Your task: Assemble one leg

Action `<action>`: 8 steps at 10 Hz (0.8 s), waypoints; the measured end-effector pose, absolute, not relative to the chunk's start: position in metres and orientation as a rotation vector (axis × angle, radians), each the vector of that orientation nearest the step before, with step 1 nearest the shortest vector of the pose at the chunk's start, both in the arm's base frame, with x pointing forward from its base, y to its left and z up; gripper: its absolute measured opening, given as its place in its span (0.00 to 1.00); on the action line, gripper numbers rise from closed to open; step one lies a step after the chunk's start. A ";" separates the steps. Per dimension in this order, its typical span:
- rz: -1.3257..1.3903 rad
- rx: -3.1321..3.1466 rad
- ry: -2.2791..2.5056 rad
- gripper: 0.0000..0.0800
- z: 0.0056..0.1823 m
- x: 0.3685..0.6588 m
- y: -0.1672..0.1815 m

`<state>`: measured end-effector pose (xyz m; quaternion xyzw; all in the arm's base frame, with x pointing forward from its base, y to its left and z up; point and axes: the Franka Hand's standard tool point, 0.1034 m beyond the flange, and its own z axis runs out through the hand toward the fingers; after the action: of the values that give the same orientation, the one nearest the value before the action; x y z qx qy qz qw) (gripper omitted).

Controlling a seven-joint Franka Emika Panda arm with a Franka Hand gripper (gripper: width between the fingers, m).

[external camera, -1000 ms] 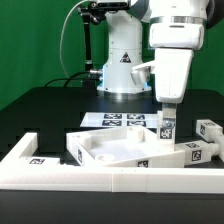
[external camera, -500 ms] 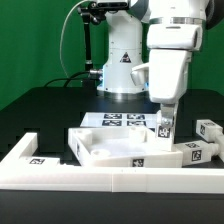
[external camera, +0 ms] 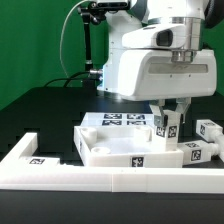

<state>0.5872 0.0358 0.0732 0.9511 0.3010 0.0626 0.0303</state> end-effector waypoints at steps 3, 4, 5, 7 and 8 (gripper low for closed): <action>0.210 3.068 0.519 0.36 0.072 0.585 0.038; 0.218 3.122 0.266 0.36 0.071 0.583 0.040; 0.244 3.145 0.049 0.36 0.071 0.584 0.040; 0.304 3.151 -0.094 0.36 0.071 0.586 0.041; 0.305 3.150 -0.062 0.36 0.071 0.586 0.041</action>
Offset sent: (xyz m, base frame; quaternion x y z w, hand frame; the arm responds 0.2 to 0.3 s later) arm -0.0133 -0.0065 -0.0003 -0.0149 -0.0051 0.3336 0.9426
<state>0.5863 0.0413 0.0709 0.9951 -0.0197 0.0962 -0.0117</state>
